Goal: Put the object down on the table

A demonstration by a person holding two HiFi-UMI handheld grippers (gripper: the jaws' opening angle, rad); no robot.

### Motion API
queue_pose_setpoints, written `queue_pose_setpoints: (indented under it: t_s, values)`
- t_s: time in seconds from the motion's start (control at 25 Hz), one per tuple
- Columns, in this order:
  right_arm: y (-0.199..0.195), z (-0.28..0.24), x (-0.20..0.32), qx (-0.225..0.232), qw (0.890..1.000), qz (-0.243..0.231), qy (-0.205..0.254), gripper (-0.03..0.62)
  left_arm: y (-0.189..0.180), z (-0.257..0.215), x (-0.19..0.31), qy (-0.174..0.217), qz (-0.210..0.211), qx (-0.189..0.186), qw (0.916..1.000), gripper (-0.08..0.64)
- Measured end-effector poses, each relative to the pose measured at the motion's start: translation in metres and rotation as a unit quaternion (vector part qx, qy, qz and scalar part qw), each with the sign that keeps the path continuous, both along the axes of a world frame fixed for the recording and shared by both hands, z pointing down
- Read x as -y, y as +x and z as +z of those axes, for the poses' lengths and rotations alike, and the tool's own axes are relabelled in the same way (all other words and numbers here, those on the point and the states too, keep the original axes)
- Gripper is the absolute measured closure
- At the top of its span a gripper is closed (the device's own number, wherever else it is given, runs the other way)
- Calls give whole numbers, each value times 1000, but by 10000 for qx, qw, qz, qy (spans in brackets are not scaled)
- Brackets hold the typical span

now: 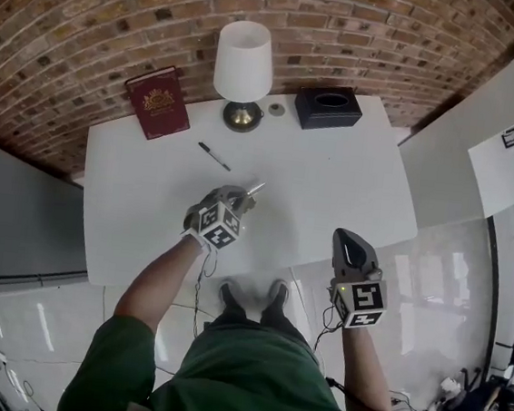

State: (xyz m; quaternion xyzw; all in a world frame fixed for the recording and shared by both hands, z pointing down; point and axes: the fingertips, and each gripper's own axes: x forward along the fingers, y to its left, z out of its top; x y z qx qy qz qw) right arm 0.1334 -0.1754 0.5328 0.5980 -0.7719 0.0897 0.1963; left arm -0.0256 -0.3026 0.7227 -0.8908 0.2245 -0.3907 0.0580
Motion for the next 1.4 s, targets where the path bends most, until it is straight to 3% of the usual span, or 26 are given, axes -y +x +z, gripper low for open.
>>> queue_pose_setpoints:
  t_s: [0.24, 0.68, 0.88, 1.0, 1.2, 1.4]
  values:
    - [-12, 10, 2, 54, 9999, -48, -121, 589, 4, 23, -13, 285, 621, 320, 9972, 548]
    - [-23, 15, 9, 63, 9994, -285, -184, 589, 9, 39, -33, 584, 939, 514, 9925, 546]
    - [-28, 15, 13, 93, 9989, -427, -170, 589, 10, 52, -45, 494, 833, 633, 9933, 532]
    - [-29, 15, 14, 122, 9986, -497, -154, 589, 7, 58, -50, 320, 710, 657, 9948, 442]
    - [-30, 13, 19, 177, 9976, -654, -109, 589, 1, 40, -52, 161, 218, 325, 9991, 426]
    - [-41, 4, 29, 248, 9957, -892, 52, 589, -1, -2, -55, 329, -18, -31, 9995, 426]
